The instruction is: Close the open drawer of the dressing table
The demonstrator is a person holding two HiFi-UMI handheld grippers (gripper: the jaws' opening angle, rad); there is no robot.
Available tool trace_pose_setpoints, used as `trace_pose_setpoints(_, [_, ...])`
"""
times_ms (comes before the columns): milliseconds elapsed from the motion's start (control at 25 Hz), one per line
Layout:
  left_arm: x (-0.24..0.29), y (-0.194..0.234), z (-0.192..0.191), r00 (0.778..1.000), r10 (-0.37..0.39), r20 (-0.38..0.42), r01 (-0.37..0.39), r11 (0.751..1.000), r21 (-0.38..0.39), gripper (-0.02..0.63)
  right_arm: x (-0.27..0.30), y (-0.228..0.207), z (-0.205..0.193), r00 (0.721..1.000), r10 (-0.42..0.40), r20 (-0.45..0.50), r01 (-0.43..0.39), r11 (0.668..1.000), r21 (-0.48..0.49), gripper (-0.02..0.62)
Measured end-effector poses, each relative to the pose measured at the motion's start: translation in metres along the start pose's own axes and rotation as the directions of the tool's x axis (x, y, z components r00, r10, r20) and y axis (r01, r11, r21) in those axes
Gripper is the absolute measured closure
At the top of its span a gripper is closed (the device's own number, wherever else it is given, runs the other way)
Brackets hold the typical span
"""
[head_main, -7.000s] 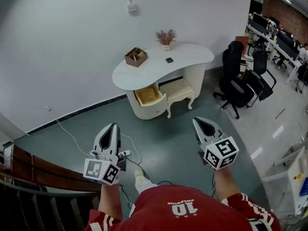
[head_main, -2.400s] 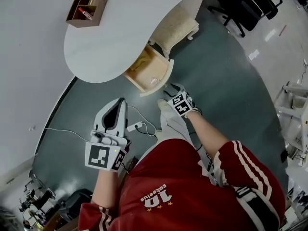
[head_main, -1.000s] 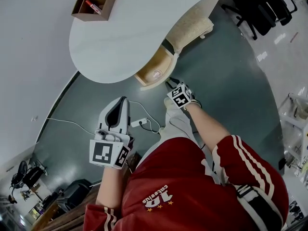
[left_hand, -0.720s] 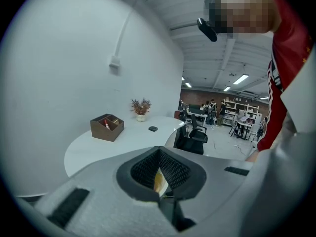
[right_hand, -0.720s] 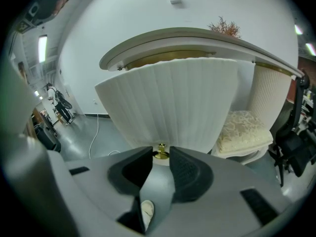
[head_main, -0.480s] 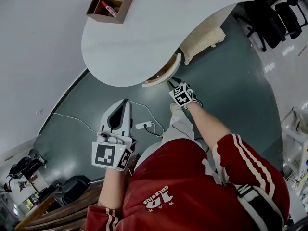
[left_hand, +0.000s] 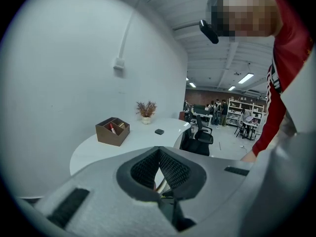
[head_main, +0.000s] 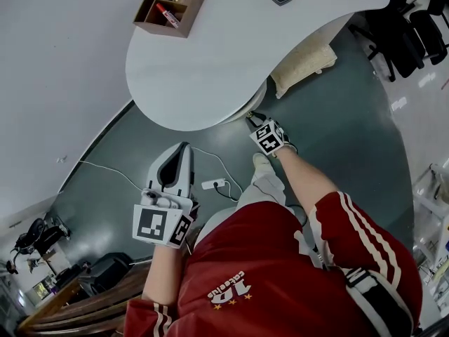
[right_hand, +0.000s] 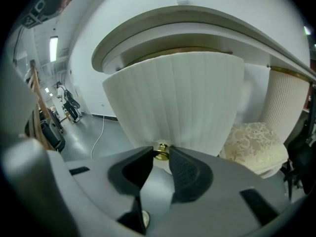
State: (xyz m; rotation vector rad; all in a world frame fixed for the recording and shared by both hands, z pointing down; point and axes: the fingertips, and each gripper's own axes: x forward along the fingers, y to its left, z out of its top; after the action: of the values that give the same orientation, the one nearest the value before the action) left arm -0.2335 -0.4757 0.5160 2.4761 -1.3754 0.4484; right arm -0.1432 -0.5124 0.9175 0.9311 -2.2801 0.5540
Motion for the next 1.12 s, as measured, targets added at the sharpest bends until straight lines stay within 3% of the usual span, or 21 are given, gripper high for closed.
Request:
trace_pose_setpoints(360, [0.02, -0.004, 0.011, 0.999, -0.024, -0.034, 0.026, 0.997, 0.076, 0.601, 0.008, -0.002, 0.011, 0.998, -0.001, 0.063, 0.001, 1.0, -0.004, 0.494])
trace_pose_setpoints(840, [0.041, -0.004, 0.021, 0.997, -0.035, -0.063, 0.042, 0.993, 0.11, 0.601, 0.032, -0.012, 0.037, 0.998, 0.033, 0.062, -0.03, 0.999, -0.037, 0.494])
trace_pose_setpoints(1120, [0.033, 0.007, 0.014, 0.997, 0.006, -0.082, 0.002, 0.995, 0.096, 0.601, 0.053, -0.021, 0.063, 0.996, 0.009, 0.085, -0.006, 0.999, -0.043, 0.494])
